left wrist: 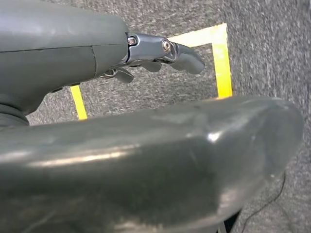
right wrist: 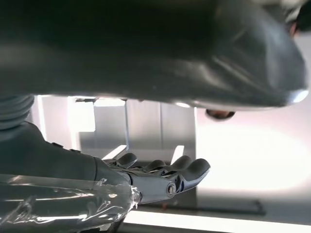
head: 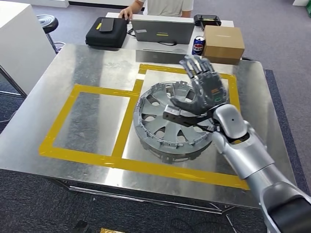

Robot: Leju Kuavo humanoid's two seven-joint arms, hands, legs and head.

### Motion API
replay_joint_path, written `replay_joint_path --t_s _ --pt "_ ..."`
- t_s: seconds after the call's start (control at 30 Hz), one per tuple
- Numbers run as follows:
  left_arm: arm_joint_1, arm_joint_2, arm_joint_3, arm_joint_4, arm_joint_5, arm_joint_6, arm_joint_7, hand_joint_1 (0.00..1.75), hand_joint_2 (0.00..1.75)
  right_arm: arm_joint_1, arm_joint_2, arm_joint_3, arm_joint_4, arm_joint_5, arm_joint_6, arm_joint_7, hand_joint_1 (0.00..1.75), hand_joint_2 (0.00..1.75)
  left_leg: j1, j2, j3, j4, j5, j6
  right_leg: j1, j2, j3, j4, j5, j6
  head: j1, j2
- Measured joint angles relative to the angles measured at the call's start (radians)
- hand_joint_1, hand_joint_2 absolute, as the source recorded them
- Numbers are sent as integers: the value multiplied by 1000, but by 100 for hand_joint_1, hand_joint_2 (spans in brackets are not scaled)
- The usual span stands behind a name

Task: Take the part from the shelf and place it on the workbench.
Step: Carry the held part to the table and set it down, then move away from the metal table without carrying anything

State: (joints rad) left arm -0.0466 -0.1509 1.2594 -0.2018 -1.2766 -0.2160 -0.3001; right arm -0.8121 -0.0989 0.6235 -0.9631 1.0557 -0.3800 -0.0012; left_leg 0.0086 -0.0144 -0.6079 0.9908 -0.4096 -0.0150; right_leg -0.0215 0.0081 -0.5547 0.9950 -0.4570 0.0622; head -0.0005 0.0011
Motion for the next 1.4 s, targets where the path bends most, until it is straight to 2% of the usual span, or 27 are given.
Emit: replay_joint_path --t_s 0.2,0.33,0.4,0.47,0.53,0.6,0.67,0.73,0.8,0.83,0.9,1.0,1.1,1.3,1.4 --pt "3 -3 5 0 -4 18 -1 0 0 2 -169 -152 -324 -57 -1 7 0 0 -1 0 0 0 -1 1 -1 0 0 -1 0 0 0 0" --pt "2 -8 5 0 -4 20 -4 0 0 25 -234 -215 -459 -62 -2 8 0 0 -1 0 0 0 -1 1 -1 1 -1 -1 0 1 0 0" --pt "0 -10 5 0 -1 24 -11 0 0 54 -264 -234 -509 -14 -34 20 0 0 0 0 1 0 -1 2 -1 1 -4 -1 -1 1 -1 0" --pt "-1 -14 6 0 1 33 -18 0 0 131 -316 -275 -584 100 -105 43 0 0 1 -3 3 0 -3 3 0 -5 -2 -4 -4 2 -1 0" --pt "4 -19 10 0 0 42 -12 0 0 274 -381 -366 -681 193 -191 56 0 0 2 -10 6 0 -5 5 2 -12 6 -7 -8 3 0 0" --pt "13 -23 14 0 -2 49 -2 0 0 443 -425 -495 -776 202 -266 37 0 0 1 -13 7 0 -8 6 2 -14 13 -8 -8 4 1 0" --pt "17 -26 16 0 -4 55 1 0 0 593 -431 -631 -863 123 -305 -64 0 0 0 -12 7 0 -10 6 0 -12 15 -8 -9 5 0 0" --pt "15 -28 19 0 -2 65 -9 0 0 739 -387 -787 -959 -96 -312 -265 0 0 0 -11 9 0 -12 7 0 -12 14 -10 -11 5 0 0" --pt "17 -32 24 0 1 77 -28 0 0 871 -300 -956 -1050 -416 -314 -475 0 0 0 -13 12 0 -16 7 0 -14 14 -11 -16 5 0 0" --pt "19 -35 26 0 2 83 -37 0 0 921 -248 -1038 -1089 -569 -316 -557 0 0 0 -13 14 0 -18 6 0 -14 15 -11 -17 5 0 0" --pt "22 -41 29 0 0 91 -47 0 0 991 -145 -1196 -1152 -770 -315 -654 0 0 0 -11 16 0 -20 4 0 -11 16 -11 -19 4 0 0" --pt "22 -51 32 0 -7 102 -49 0 0 1039 -8 -1411 -1223 -894 -284 -692 0 0 0 -6 19 -1 -24 2 0 -5 17 -11 -20 3 0 0" --pt "20 -57 34 0 -15 106 -46 0 0 1040 94 -1567 -1259 -953 -248 -695 0 0 0 -3 22 -1 -26 2 0 -1 18 -11 -21 3 0 0" --pt "17 -63 37 0 -25 103 -44 0 0 976 271 -1786 -1283 -1073 -165 -696 0 0 1 -2 25 -1 -26 2 0 0 21 -11 -22 3 0 0" --pt "17 -67 38 0 -27 100 -39 0 0 960 335 -1840 -1218 -1156 -215 -695 0 0 2 -2 26 -1 -26 2 2 0 23 -11 -23 3 0 0"
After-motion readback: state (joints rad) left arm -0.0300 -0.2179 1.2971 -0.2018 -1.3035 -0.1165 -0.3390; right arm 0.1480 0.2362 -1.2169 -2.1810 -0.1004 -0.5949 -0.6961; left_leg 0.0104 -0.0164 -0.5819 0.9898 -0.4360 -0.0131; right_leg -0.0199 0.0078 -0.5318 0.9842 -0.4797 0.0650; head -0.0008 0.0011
